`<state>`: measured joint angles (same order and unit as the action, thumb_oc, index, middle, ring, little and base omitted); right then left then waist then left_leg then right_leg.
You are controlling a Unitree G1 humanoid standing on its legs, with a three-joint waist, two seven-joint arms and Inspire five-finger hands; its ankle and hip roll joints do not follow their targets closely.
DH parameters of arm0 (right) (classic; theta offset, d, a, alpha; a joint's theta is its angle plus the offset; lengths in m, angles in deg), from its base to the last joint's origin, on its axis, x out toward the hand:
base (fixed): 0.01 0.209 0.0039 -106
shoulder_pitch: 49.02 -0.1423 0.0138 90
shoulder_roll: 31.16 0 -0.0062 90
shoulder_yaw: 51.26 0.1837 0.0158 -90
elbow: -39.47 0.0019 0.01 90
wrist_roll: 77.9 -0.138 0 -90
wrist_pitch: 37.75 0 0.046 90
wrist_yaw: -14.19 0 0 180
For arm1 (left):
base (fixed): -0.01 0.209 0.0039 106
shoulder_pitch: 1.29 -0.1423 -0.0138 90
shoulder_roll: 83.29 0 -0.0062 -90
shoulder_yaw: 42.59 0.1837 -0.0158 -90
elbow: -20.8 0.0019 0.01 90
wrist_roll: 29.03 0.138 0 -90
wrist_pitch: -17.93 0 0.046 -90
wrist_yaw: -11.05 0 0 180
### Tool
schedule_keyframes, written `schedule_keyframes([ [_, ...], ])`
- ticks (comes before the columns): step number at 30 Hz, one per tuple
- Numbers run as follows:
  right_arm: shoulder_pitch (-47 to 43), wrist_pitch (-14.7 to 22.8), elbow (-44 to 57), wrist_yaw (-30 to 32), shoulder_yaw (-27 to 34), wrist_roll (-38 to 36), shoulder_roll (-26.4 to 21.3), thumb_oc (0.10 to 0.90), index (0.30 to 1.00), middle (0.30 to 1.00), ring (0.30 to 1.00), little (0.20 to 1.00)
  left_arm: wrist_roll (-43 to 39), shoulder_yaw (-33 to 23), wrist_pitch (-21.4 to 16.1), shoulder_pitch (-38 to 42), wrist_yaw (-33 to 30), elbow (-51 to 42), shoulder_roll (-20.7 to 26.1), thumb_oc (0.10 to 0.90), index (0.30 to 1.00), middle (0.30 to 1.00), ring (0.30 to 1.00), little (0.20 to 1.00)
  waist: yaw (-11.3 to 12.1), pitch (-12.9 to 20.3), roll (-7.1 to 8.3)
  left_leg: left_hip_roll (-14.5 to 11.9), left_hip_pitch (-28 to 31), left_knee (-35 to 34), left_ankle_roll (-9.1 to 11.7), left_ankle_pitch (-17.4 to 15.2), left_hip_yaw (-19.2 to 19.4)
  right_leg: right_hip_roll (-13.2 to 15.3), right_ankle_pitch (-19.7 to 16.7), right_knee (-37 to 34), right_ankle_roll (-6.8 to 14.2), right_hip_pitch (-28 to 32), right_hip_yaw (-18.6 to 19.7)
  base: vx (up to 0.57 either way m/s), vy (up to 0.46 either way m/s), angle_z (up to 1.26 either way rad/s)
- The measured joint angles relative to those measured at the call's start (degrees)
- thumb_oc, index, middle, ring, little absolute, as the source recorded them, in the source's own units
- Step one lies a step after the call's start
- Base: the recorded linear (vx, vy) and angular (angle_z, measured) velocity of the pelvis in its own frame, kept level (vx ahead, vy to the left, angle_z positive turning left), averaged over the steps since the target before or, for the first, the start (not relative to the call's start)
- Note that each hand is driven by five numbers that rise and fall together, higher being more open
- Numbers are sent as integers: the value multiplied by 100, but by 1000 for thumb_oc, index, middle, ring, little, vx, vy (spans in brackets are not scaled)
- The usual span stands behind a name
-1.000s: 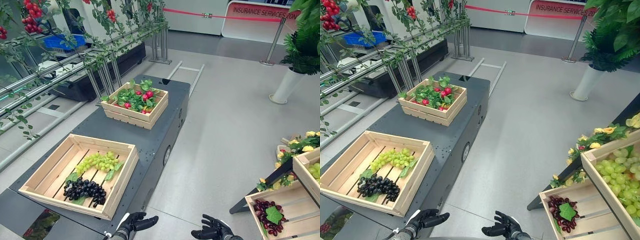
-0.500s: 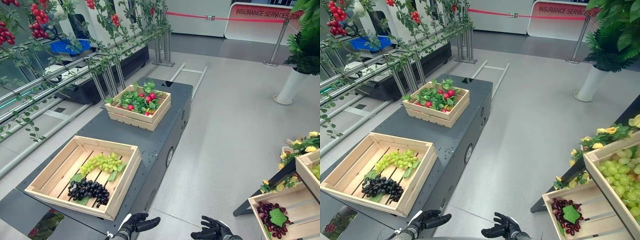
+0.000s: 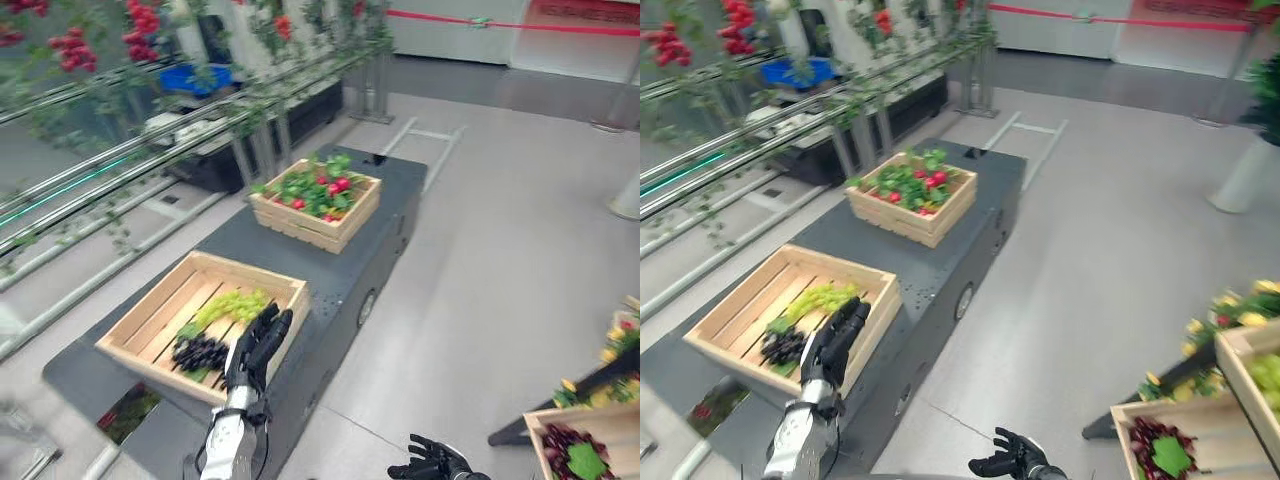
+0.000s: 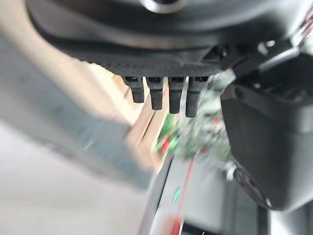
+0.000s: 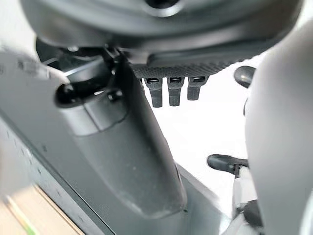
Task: Pick up the fruits from the basket on one side to the basket on the other side
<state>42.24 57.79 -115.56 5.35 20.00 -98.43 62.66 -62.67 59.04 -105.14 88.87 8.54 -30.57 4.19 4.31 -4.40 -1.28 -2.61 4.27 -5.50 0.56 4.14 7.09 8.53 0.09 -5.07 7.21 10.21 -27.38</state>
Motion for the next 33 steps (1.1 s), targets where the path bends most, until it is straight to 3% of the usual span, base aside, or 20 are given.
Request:
schedule_keyframes([
  [4, -116, 1, 0, 0, 33, -7, -19, 800, 900, 900, 900, 900, 1057, -366, 105, 30, -1127, -334, 352, 800, 900, 900, 900, 900, 0, -159, 14, 206, -36, -1, -134, 15, -187, 166, 36, 51, -26, 66, 4, 162, 232, 31],
  [5, -148, 2, 1, 0, 34, -6, -31, 800, 900, 900, 900, 900, 1407, -470, 266, 60, -1447, -487, 631, 800, 900, 900, 900, 900, 8, -254, 7, 259, 1, -2, -191, -18, -203, 250, 72, 214, -77, 81, 6, 147, 195, 17],
  [7, -162, 10, -1, -1, 28, 8, -48, 800, 900, 900, 900, 900, 1710, -600, 418, 118, -1656, -565, 855, 800, 900, 900, 900, 900, 26, -350, -10, 283, 131, -4, -290, -115, -200, 379, 126, 605, -101, 46, 5, 150, 186, 13],
  [9, -151, 109, 12, 1, 34, 13, -123, 800, 900, 900, 900, 900, 1996, -622, 625, 286, -1679, -609, 1049, 800, 900, 900, 900, 900, 41, -452, -91, 269, 255, -2, -419, -141, -277, 630, 306, 1844, -275, -362, 94, 177, 126, 28],
  [10, -156, 206, 19, 1, 34, -16, -143, 800, 900, 900, 900, 900, 2056, -595, 664, 365, -1606, -643, 1156, 800, 900, 900, 900, 900, 38, -512, -22, 359, 320, 3, -499, -157, -370, 855, 329, 2708, -240, -690, 401, 132, 42, 30],
  [12, -185, 358, 173, 4, 49, -72, -145, 800, 900, 900, 900, 900, 2062, -498, 746, 519, -1417, -649, 1333, 800, 900, 900, 900, 900, -47, -557, 79, 447, 323, 41, -555, -67, -692, 906, 545, 3731, -216, -1244, 979, 125, -133, 76],
  [14, -157, 449, 237, 5, 88, -250, -71, 800, 900, 900, 900, 900, 2045, -318, 781, 724, -1283, -653, 1423, 800, 900, 900, 900, 900, -133, -630, 162, 436, 242, 48, -581, -29, -1159, 374, 681, 3440, -235, -1488, 1500, 111, -202, 109],
  [15, -140, 459, 243, 5, 95, -254, -51, 800, 900, 900, 900, 900, 2042, -279, 790, 735, -1259, -653, 1447, 800, 900, 900, 900, 900, -155, -649, 183, 461, 205, 48, -602, -38, -1244, 306, 673, 3257, -231, -1549, 1548, 65, -273, 100],
  [16, -137, 516, 247, 4, 103, -260, -26, 800, 900, 900, 900, 900, 2031, -190, 837, 747, -1260, -651, 1450, 800, 900, 900, 900, 900, -207, -663, 168, 481, 105, 46, -604, -33, -1337, 125, 642, 2452, -233, -1623, 1772, 13, -310, 82],
  [17, -168, 569, 243, 4, 140, -257, -27, 800, 900, 900, 900, 900, 2028, -126, 859, 760, -1264, -639, 1435, 800, 900, 900, 900, 900, -221, -711, 123, 481, 7, 42, -587, -52, -1323, 34, 614, 1694, -205, -1691, 1949, -11, -313, 80],
  [19, -280, 611, 238, 5, 188, -259, -19, 800, 900, 900, 900, 900, 1999, 4, 857, 805, -1261, -624, 1449, 800, 900, 900, 900, 900, -257, -727, 123, 494, -232, 43, -544, -31, -1375, -84, 413, 714, 48, -1866, 2398, 34, -348, 75],
  [22, -420, 523, 185, 12, 208, -267, -6, 800, 900, 900, 900, 900, 2040, 223, 860, 910, -1256, -634, 1411, 800, 900, 900, 900, 900, -364, -823, 164, 591, -404, 46, -422, -3, -1785, -80, 43, 494, -129, -1870, 2383, 138, -252, 99],
  [23, -384, 398, 188, 12, 205, -274, -12, 800, 900, 900, 900, 900, 2289, 375, 862, 890, -1303, -673, 1417, 800, 900, 900, 900, 900, -340, -859, 194, 571, -339, 47, -293, -40, -1560, -49, -550, 376, -33, -1696, 2284, 152, -200, 98],
  [25, -411, 340, 259, 9, 237, -436, -94, 800, 900, 900, 900, 900, 2998, 513, 862, 768, -1594, -892, 1542, 800, 900, 900, 900, 900, -316, -999, 52, 323, -317, 251, -143, -175, -937, -226, -524, 177, -188, -1342, 1938, 5, -112, 71],
  [28, -594, 353, 286, 11, 248, -527, -324, 800, 900, 900, 900, 900, 3620, 727, 857, 1065, -2009, -938, 1828, 800, 900, 900, 900, 900, -325, -1165, -41, 165, -482, 397, -115, -209, -429, -391, -438, 185, -357, -1324, 1674, -111, 22, 42],
  [33, -1346, 361, 53, 10, 253, -699, -861, 800, 900, 900, 900, 900, 4955, 1478, 1015, 2539, -2941, -800, 3038, 800, 900, 900, 900, 900, -369, -1791, -72, 40, -852, 697, -44, -220, -264, -446, -201, 899, -520, -1887, 1638, -68, 111, 3],
])
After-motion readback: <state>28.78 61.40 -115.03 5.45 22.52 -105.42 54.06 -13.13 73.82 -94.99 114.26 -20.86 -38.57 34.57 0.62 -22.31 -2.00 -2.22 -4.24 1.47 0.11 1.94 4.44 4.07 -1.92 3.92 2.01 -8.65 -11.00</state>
